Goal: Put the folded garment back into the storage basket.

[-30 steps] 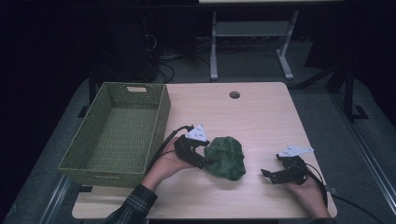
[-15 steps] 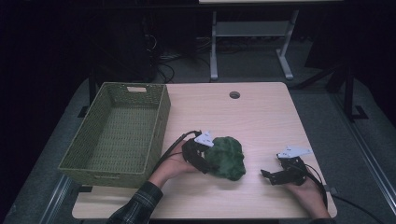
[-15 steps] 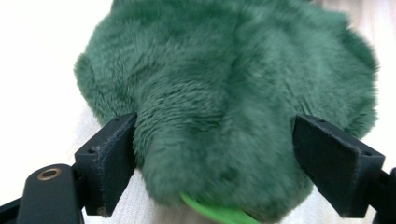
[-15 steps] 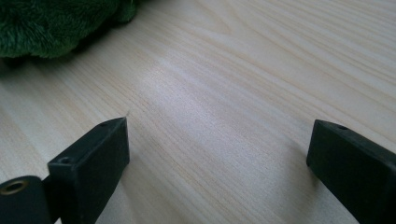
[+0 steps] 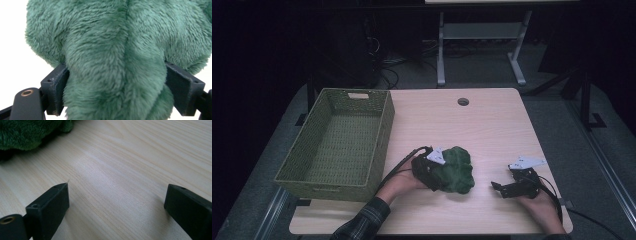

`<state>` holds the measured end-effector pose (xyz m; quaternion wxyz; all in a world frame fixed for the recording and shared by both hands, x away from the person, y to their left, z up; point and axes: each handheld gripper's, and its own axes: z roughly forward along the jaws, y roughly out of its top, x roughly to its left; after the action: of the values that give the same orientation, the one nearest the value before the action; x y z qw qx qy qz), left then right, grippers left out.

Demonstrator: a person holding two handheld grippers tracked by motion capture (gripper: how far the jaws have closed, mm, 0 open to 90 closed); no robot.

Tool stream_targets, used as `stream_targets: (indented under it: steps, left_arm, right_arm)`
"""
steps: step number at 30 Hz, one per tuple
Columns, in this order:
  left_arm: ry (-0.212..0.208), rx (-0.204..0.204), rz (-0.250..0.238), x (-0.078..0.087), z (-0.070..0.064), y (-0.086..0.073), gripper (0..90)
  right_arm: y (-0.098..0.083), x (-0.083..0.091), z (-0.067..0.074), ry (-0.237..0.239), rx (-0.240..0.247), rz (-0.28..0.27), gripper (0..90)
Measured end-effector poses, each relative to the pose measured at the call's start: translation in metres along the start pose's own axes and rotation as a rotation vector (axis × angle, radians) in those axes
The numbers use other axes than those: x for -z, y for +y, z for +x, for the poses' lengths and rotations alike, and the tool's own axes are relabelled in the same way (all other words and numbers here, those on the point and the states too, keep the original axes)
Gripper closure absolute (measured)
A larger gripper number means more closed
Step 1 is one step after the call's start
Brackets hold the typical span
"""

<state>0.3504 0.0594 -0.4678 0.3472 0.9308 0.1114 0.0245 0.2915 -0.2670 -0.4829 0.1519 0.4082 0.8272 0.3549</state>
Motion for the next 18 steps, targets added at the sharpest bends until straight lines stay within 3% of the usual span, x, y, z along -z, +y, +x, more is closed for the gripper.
stream_targets:
  steps: [1,7,13,18]
  left_arm:
    - [0.000,-0.018,0.004,0.0013,0.0007,-0.0005,20.4]
    - [-0.013,-0.030,0.009,0.0055,-0.0003,0.0002,41.1]
    - [-0.015,0.017,0.033,0.0094,-0.0022,0.0022,71.4]
    - [-0.031,0.059,0.026,0.0109,0.0003,0.0008,75.5]
  right_arm:
    - [0.0000,0.0000,0.0000,0.000,0.000,0.000,5.6]
    - [0.0000,0.0000,0.0000,0.000,0.000,0.000,5.6]
    - [0.0000,-0.0001,0.0001,-0.001,0.000,0.000,5.6]
    - [0.0000,-0.0001,0.0001,-0.001,0.000,0.000,5.5]
